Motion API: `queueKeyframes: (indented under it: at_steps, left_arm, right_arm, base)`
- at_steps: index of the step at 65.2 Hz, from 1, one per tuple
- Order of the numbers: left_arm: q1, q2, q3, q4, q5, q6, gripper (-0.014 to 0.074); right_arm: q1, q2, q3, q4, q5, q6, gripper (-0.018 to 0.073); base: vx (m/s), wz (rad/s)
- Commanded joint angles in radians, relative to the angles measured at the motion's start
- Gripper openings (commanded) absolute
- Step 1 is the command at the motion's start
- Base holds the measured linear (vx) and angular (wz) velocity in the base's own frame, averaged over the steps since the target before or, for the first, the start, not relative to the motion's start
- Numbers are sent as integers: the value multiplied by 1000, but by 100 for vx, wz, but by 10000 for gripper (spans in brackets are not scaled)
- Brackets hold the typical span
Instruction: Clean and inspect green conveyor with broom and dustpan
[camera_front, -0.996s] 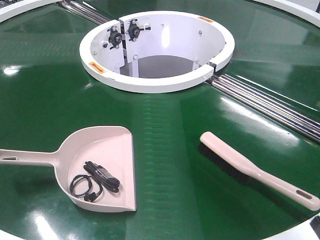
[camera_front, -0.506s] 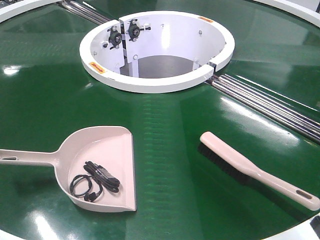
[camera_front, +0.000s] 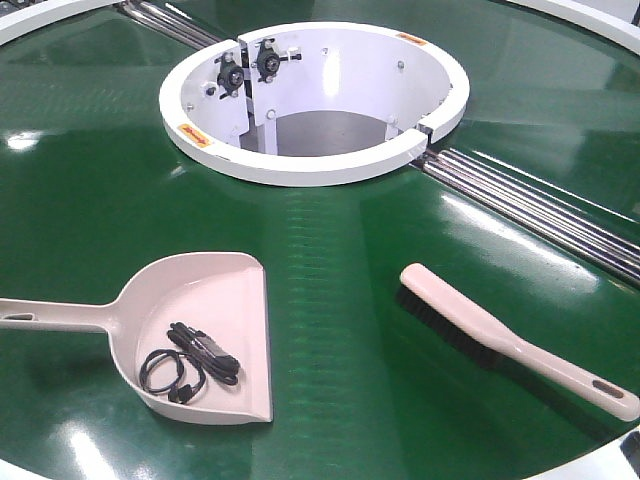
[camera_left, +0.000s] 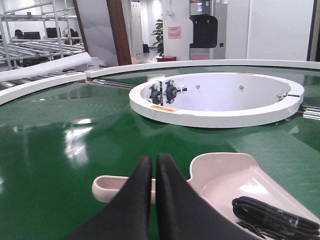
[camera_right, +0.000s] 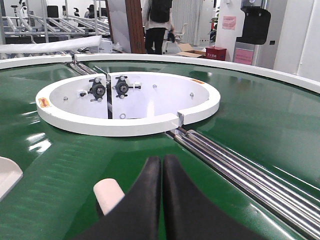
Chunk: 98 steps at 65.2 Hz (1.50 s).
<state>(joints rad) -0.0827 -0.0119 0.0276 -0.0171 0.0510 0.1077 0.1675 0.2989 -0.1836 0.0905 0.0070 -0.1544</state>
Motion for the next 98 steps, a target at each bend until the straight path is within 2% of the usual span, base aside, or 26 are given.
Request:
queueKeyframes:
  at_steps: [1,39,54,59,69,74,80,98]
  left_arm:
    - [3,-15,9,-6,-71,-8,-6]
    - [3,-15,9,-6,-71,-8,-6]
    - [3,-15,9,-6,-71,-8,-6]
    - [3,-15,9,-6,-71,-8,-6]
    - [3,-15,9,-6,-71,-8,-6]
    - [3,-15,9,-6,-71,-8,-6]
    - [3,-15,9,-6,-71,-8,-6]
    - [3,-15,9,-6,-71,-8,-6]
  right_arm:
    - [-3,5,-28,1,-77,-4,-8]
    - [-6,-36,-28,-12,-74,-12,-8]
    - [-6,-79,-27,-61,70,-6,-8]
    - [-10,-126,4,-62,66,-3,-8]
    - [-107,-224,136,-69,-12,120,-8]
    - [-146,-274,184,-123,-19,206,-8]
    - [-155,-322,216,-185,-7,287,-8]
    - [-155,-321,215,-161,5,251,-8]
  base:
    - [0,0]
    - [0,0]
    - [0,0]
    - [0,0]
    - [0,0]
    - [0,0]
    - [0,0]
    - [0,0]
